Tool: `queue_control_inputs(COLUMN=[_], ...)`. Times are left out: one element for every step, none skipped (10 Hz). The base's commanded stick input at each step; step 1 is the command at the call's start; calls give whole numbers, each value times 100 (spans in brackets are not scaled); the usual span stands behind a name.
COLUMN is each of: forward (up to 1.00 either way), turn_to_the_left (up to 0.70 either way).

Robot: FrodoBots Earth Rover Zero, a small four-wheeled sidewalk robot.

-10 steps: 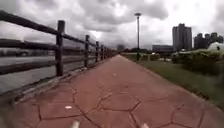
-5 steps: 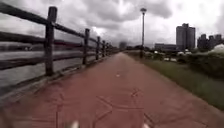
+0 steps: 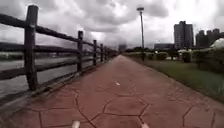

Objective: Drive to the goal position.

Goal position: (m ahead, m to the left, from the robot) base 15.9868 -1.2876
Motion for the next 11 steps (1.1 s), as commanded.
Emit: queue_control_inputs(forward=[100,100,100,100,100,100,100,100,100,100,100], turn_to_the_left=[0,0,0,0,0,0,0,0,0,0,0])
